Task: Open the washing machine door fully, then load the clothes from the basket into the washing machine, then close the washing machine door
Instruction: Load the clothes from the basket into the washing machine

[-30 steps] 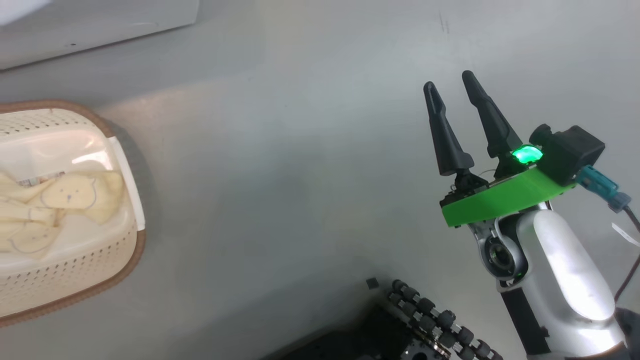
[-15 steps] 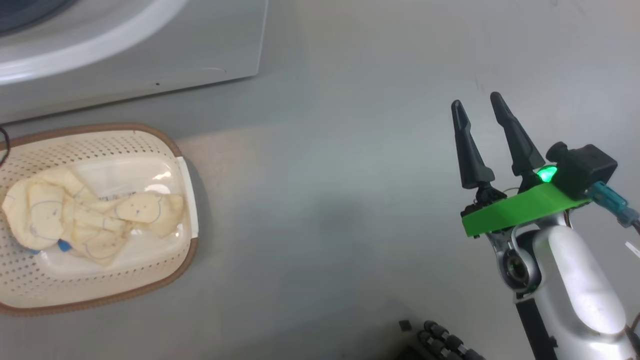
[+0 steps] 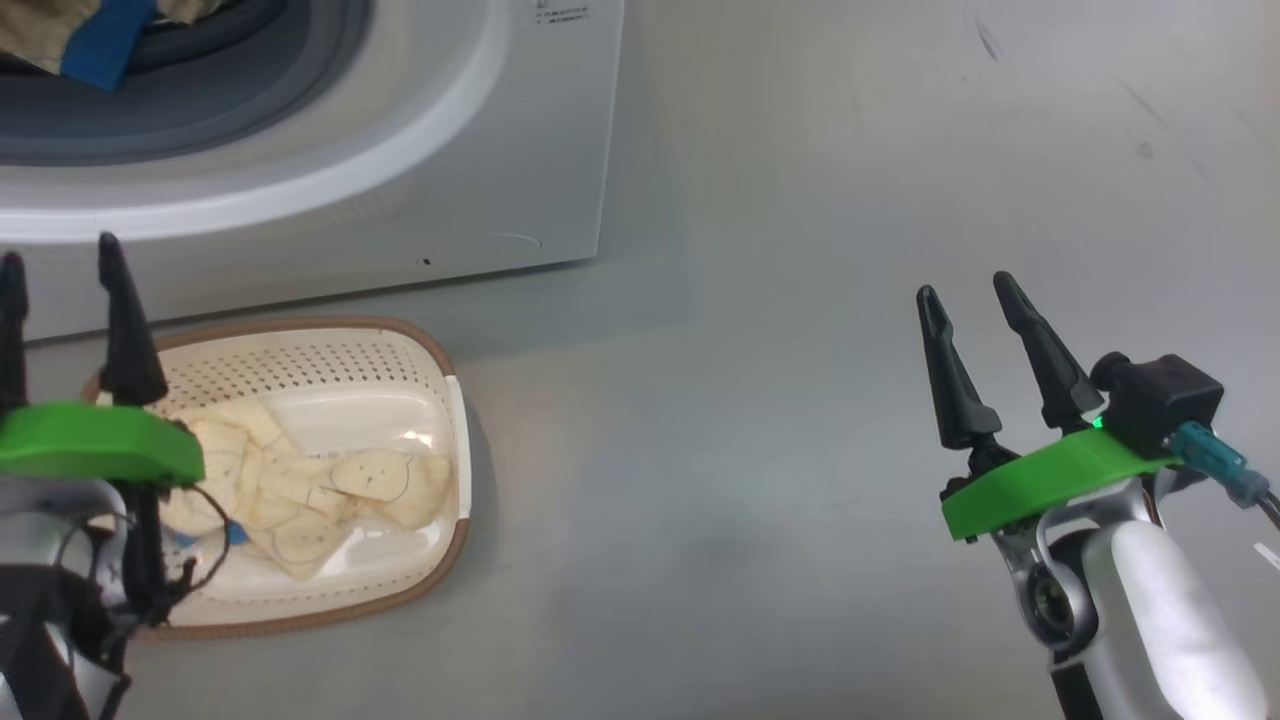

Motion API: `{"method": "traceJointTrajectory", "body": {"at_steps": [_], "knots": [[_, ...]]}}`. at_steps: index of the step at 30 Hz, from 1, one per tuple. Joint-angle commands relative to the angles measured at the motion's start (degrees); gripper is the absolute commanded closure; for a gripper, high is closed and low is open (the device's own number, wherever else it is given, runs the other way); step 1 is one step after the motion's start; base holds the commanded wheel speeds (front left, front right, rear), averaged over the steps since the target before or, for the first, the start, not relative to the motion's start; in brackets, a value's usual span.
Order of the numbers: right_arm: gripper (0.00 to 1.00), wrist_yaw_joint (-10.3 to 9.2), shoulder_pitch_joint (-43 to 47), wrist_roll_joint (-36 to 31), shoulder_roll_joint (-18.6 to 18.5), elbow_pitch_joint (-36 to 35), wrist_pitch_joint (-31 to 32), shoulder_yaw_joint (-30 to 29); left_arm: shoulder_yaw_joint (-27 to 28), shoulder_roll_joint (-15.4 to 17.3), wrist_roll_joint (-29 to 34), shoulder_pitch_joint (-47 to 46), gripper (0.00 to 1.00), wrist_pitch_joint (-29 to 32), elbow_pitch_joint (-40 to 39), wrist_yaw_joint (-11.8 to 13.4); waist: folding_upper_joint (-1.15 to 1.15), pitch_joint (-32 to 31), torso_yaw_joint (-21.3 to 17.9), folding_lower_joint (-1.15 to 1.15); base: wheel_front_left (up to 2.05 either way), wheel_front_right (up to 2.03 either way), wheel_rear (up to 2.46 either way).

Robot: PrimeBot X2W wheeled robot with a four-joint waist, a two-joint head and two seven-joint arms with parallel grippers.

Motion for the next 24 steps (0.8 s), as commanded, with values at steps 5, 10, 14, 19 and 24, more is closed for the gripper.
{"method": "traceJointTrajectory", "body": {"at_steps": [5,10,14,19,24], "knots": [[0.0,0.1,2.17,-1.61,-0.45,-3.42,1.75,-0.05,3.23,-0.23,1.04,6.02,0.0,-1.3,-4.84,6.62,-0.01,-3.85,2.13,0.01,0.0,0.0,0.0],[0.0,0.1,3.98,-2.85,-0.45,-5.0,3.37,-1.5,3.69,-2.56,2.55,10.63,0.0,-1.5,-7.01,7.12,-0.01,-6.14,3.8,0.01,0.0,0.0,0.0],[0.0,0.1,5.09,-3.44,-0.45,-6.15,4.57,-2.36,4.09,-4.88,3.95,12.9,0.0,-1.53,-7.96,6.74,-0.01,-7.79,4.91,0.01,0.0,0.0,0.0],[0.0,0.1,6.19,-4.0,-0.45,-7.29,5.74,-2.68,5.11,-7.26,6.01,15.18,0.0,-1.54,-8.13,5.79,-0.01,-9.9,5.51,0.01,0.0,0.0,0.0],[0.0,0.1,7.82,-4.5,-0.45,-8.51,6.9,-3.2,5.52,-9.06,7.87,17.22,0.0,-1.55,-8.21,4.74,-0.01,-11.98,6.34,0.01,0.0,0.0,0.0]]}}
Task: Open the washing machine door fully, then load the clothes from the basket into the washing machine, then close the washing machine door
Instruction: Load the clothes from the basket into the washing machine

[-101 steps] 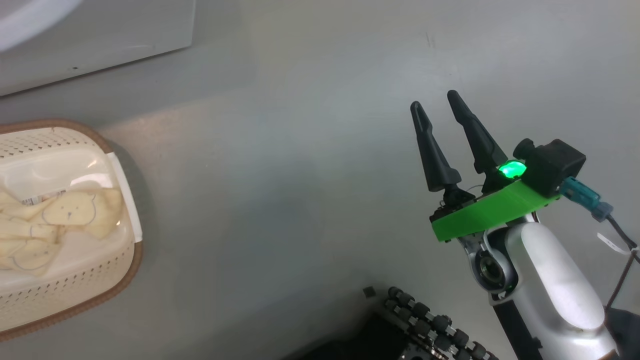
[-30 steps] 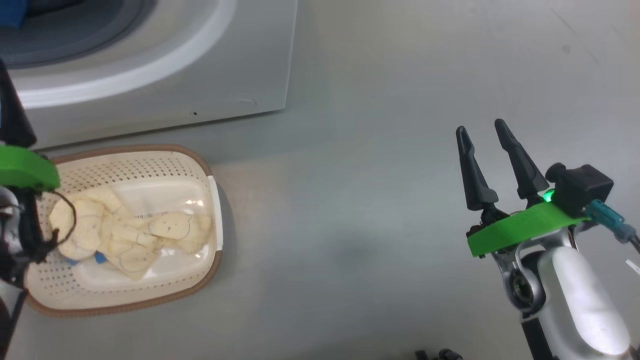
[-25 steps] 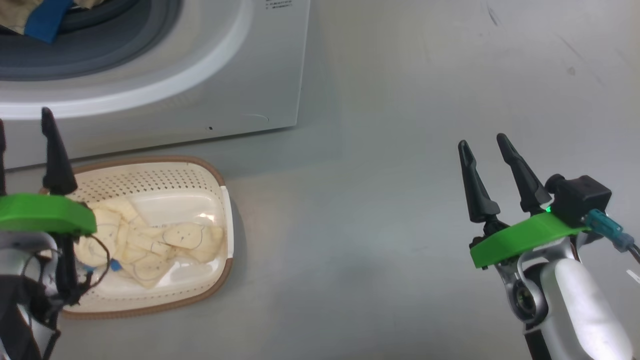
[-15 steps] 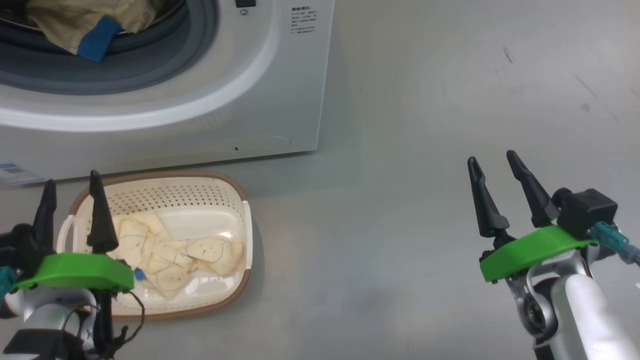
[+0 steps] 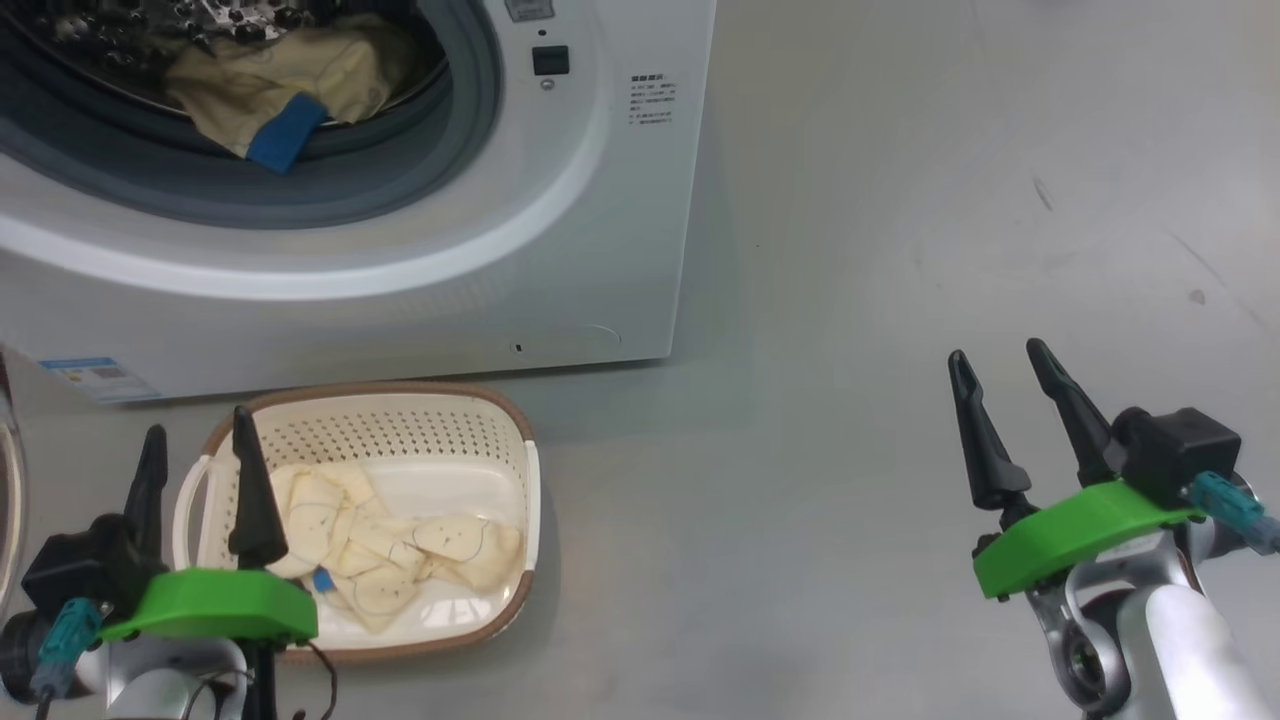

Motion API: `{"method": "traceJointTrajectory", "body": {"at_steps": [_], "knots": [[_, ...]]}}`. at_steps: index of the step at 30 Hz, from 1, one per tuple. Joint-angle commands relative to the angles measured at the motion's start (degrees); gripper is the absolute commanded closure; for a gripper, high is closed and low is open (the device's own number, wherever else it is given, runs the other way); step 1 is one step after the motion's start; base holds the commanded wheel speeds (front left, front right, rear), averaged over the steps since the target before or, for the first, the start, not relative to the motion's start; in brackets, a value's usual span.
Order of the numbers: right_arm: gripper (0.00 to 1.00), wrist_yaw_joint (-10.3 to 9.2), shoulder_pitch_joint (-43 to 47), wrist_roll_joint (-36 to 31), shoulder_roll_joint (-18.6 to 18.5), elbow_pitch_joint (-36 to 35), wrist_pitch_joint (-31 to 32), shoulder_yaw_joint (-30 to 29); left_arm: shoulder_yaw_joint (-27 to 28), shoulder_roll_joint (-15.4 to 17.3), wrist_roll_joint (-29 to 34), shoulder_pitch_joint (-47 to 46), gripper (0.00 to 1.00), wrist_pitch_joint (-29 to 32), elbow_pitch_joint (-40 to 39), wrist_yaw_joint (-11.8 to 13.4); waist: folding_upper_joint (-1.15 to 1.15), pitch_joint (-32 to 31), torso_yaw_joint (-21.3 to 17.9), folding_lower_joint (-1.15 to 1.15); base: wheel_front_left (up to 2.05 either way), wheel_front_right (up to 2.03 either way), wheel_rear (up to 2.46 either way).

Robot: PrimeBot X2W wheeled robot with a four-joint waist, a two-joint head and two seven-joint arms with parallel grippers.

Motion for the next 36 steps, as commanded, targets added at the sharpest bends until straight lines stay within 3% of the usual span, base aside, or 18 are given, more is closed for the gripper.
{"method": "traceJointTrajectory", "body": {"at_steps": [1,20,36], "knots": [[0.0,0.1,-0.02,-0.49,-0.45,-2.53,0.3,0.92,2.76,0.98,0.8,-0.82,0.0,-0.64,-1.67,4.6,0.0,-0.72,0.37,0.0,0.0,0.0,0.0],[0.0,0.1,5.47,-0.79,-0.45,-5.72,2.57,-0.45,2.58,-1.44,2.53,4.26,0.0,-0.64,-1.72,4.23,0.0,-6.73,2.71,0.0,0.0,0.0,0.0],[0.0,0.1,7.02,-0.62,-0.45,-6.32,3.46,-0.15,1.8,-1.59,2.34,5.74,0.0,-0.5,-1.45,4.1,0.0,-9.1,2.48,0.0,0.0,0.0,0.0]]}}
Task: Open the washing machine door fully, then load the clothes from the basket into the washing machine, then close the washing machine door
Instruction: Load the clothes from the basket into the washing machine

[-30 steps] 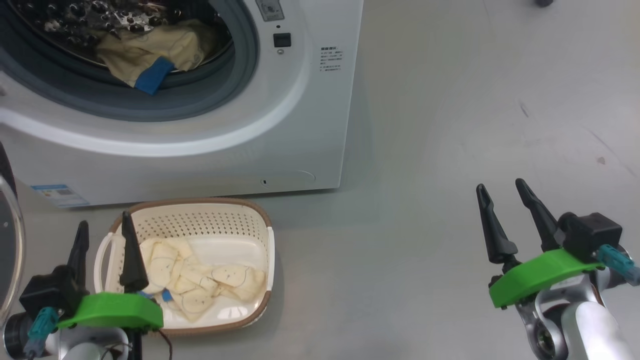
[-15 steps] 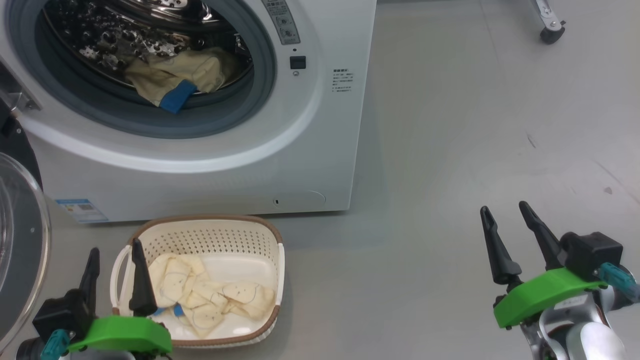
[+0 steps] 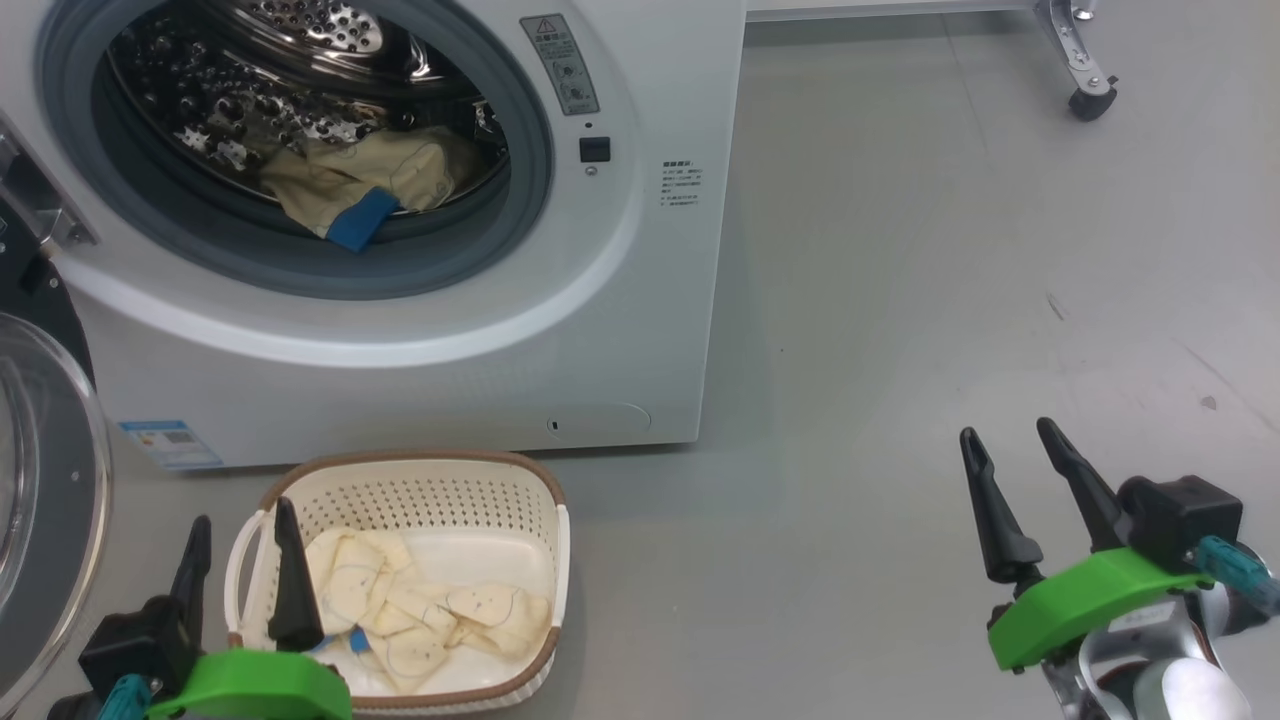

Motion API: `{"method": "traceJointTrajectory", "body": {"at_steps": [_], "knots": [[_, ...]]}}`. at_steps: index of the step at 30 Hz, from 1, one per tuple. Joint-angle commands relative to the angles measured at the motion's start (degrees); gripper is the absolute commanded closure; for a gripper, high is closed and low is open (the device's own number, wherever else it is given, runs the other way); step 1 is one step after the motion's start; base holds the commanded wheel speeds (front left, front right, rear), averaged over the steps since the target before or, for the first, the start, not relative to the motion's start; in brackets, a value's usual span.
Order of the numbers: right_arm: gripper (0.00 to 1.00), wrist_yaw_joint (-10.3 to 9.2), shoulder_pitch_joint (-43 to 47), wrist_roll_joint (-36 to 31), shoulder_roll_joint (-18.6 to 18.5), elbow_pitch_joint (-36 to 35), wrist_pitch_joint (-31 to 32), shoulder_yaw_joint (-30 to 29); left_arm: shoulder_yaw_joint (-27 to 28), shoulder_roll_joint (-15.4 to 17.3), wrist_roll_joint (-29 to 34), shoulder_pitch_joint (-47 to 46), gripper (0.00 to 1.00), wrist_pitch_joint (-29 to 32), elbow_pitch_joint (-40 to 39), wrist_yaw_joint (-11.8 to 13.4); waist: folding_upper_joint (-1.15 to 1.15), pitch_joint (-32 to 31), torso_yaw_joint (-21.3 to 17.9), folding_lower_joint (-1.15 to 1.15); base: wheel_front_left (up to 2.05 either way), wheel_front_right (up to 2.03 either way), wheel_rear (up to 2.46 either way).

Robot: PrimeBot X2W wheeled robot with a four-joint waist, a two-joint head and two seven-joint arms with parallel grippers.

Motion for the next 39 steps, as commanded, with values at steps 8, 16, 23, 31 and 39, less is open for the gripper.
{"method": "traceJointTrajectory", "body": {"at_steps": [8,16,23,31,39], "knots": [[0.0,0.1,-0.81,-0.18,-0.48,-2.52,0.39,1.38,1.79,0.97,0.16,-1.86,0.0,-0.33,-1.6,4.32,0.0,0.42,-0.01,0.0,0.0,0.0,0.0],[0.0,0.1,-1.13,-0.21,-0.48,-2.61,0.41,1.58,1.14,1.05,0.27,-2.3,0.0,0.0,-1.35,4.37,0.0,1.13,0.16,0.0,0.0,0.0,0.0],[0.0,0.1,-1.7,-0.12,-0.48,-2.75,0.39,1.89,-0.07,1.28,0.22,-3.9,0.0,1.37,1.49,3.44,0.0,2.45,0.13,0.0,0.0,0.0,0.0],[0.0,0.1,-3.29,0.32,-0.48,-3.01,0.06,2.44,-2.58,0.91,-1.96,-9.13,0.0,5.57,10.99,-1.49,0.0,6.47,-0.63,0.0,0.0,0.0,0.0],[0.0,0.1,-5.95,0.79,-0.48,-3.18,-0.8,3.38,-4.47,-0.64,-4.83,-16.99,0.0,9.51,23.63,-8.1,0.0,13.2,-2.56,0.0,0.0,0.0,0.0]]}}
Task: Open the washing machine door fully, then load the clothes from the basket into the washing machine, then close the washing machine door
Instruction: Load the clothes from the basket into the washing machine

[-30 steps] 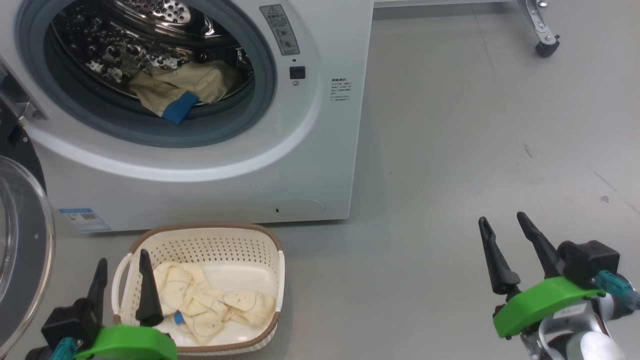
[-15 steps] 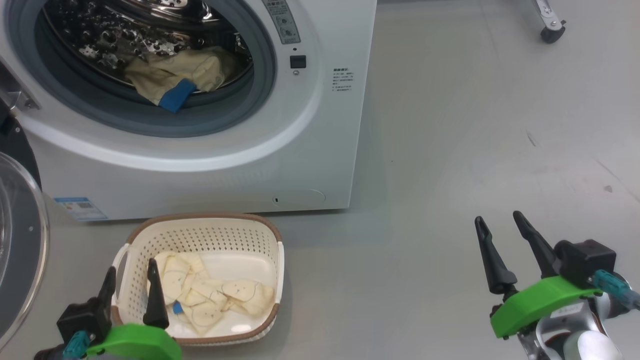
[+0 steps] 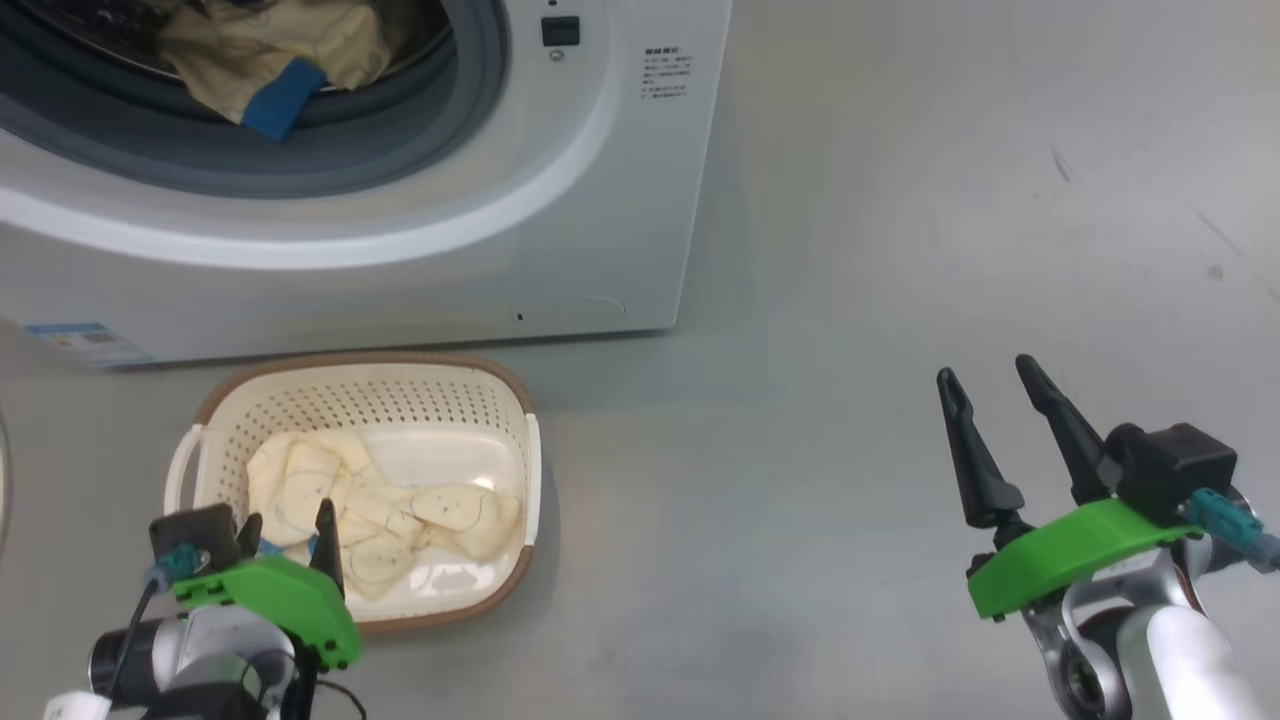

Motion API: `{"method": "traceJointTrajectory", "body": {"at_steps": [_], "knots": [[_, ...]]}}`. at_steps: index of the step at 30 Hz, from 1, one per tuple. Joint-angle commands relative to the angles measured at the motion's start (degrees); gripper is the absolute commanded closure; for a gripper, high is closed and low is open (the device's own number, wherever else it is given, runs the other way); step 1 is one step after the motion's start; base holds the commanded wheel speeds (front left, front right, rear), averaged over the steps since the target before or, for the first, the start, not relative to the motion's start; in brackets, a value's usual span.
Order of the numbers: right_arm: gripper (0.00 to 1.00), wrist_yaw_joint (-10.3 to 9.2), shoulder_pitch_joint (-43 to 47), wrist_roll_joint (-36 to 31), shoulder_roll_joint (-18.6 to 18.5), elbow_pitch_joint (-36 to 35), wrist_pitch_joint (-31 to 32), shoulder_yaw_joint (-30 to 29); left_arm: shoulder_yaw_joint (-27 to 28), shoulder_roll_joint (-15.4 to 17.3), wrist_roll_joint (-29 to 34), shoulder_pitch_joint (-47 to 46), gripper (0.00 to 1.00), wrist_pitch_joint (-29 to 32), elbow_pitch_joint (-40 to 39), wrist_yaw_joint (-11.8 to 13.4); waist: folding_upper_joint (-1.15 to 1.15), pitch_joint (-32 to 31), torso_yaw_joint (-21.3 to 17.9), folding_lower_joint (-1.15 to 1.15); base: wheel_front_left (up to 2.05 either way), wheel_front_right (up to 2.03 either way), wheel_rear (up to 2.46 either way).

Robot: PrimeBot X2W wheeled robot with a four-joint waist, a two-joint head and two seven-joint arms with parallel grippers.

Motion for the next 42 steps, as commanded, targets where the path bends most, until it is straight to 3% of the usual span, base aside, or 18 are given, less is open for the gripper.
{"method": "traceJointTrajectory", "body": {"at_steps": [1,11,17,30,42], "knots": [[0.0,0.1,-2.36,0.23,-0.48,-2.1,-0.55,1.21,1.74,0.88,-0.46,-3.17,0.0,0.4,0.05,-0.66,0.0,2.99,-1.19,-0.01,0.0,0.0,0.0],[0.0,0.1,-8.05,1.08,-0.48,-2.3,-2.82,3.52,2.2,0.04,-3.44,-17.0,0.0,3.38,19.01,-7.62,0.0,15.02,-5.28,-0.01,0.0,0.0,0.0],[0.0,0.1,-10.91,1.85,-0.48,-2.16,-4.64,4.32,3.33,0.75,-5.18,-25.06,0.0,3.75,28.32,-10.44,0.0,22.5,-7.29,-0.01,0.0,0.0,0.0],[0.0,0.1,-15.14,2.08,-0.48,-2.79,-6.41,6.27,4.85,3.82,-7.45,-36.59,0.0,5.63,38.4,-12.06,0.0,34.69,-9.13,-0.01,0.0,0.0,0.0],[0.0,0.1,-16.04,3.06,-0.48,-3.91,-7.47,7.57,5.29,7.32,-8.24,-42.82,0.0,8.55,41.3,-12.05,0.0,43.17,-10.84,-0.01,0.0,0.0,0.0]]}}
